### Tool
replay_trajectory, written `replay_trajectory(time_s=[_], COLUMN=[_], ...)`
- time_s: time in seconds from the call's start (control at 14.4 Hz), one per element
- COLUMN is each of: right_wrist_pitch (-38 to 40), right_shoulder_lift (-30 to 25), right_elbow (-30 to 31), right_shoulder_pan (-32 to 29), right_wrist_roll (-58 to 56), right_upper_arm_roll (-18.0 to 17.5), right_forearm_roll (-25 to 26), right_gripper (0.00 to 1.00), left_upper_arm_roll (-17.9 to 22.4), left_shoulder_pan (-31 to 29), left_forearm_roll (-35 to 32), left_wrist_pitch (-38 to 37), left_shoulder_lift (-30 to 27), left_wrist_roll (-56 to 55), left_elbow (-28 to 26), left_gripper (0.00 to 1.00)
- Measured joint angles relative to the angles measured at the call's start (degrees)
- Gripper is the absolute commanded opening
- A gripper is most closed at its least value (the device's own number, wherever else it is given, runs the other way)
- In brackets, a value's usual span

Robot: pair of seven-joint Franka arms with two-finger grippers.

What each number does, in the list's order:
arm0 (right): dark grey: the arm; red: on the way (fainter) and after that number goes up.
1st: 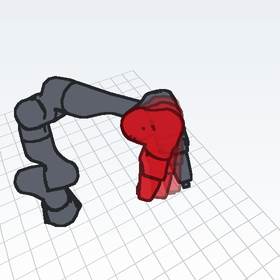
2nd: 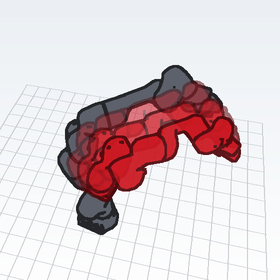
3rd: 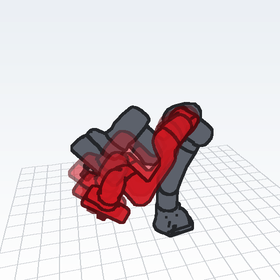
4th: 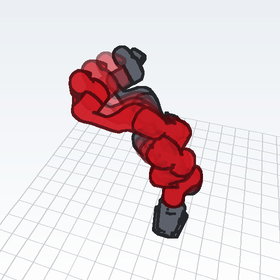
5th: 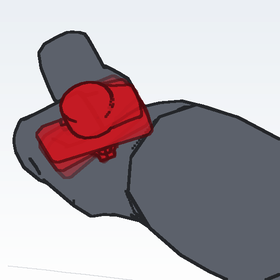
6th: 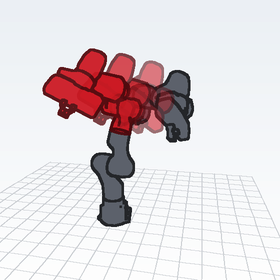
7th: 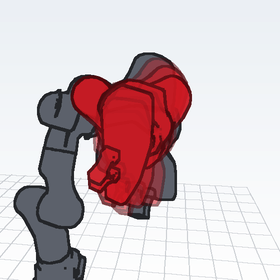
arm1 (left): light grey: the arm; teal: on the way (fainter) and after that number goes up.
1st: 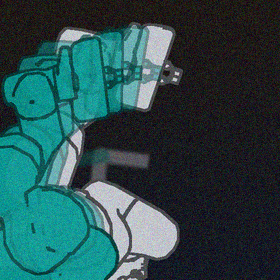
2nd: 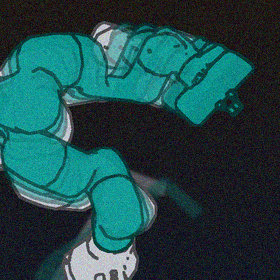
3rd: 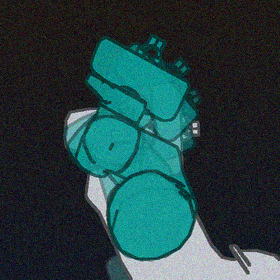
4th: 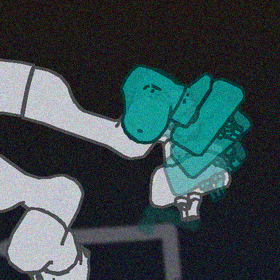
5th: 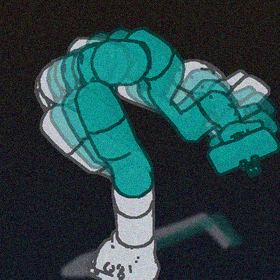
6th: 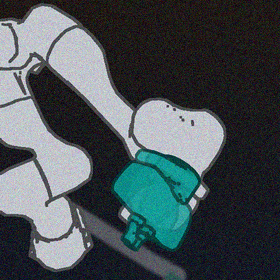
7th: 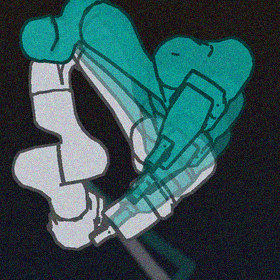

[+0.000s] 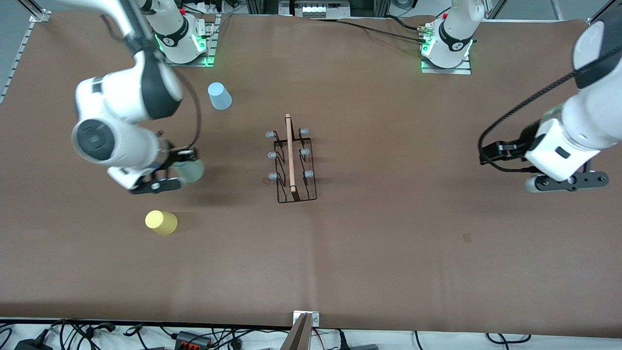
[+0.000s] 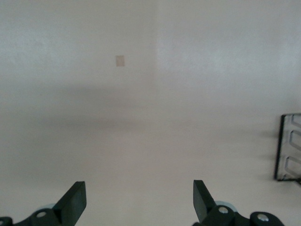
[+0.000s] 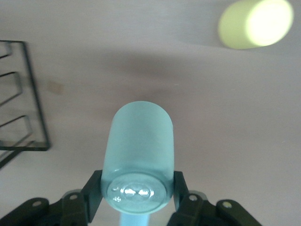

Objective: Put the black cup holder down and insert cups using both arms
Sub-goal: 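Lift the teal cup with the right gripper while the left gripper withdraws, then carry the teal cup to the rack and slide it onto a peg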

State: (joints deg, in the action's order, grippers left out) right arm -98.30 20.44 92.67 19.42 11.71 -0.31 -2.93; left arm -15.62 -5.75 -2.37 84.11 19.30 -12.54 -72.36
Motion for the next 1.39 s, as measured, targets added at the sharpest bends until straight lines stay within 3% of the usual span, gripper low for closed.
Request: replay_trajectory(time_s=[0.14,0.35,0.49,0.83,1.39], right_wrist_pitch=[2.2,6.2,6.7,6.0,2.1], right_shoulder_lift=[0.0,0.0,0.0,0.9,3.2], right_elbow=[-0.6,-1.4,-1.6,-1.6,-1.6], right_shoulder_pan=[4.9,8.2,9.3,11.5,13.2], right_wrist_roll=[4.8,6.8,6.8,6.8,6.8], right_upper_arm_roll=[-0.1,-0.1,-0.1,-0.1,-0.1], right_forearm_roll=[-1.6,-7.5,-8.8,-11.7,-12.1], right_gripper=[0.09,0.09,0.09,0.1,0.1], left_upper_arm_roll=[1.1,2.9,3.7,4.0,3.7], left_shoulder_pan=[-0.6,-0.5,-0.5,-0.5,-0.5], left_forearm_roll=[0.0,0.0,0.1,0.1,2.3], left_wrist_pitch=[4.9,16.9,19.7,19.0,18.5], left_shoulder_lift=[-3.6,-12.9,-16.9,-18.3,-18.3], left_wrist_roll=[2.9,3.2,2.4,1.5,1.5], left_elbow=[-6.7,-22.7,-27.8,-27.9,-26.4], left_gripper=[1.0,1.0,1.0,1.0,1.0])
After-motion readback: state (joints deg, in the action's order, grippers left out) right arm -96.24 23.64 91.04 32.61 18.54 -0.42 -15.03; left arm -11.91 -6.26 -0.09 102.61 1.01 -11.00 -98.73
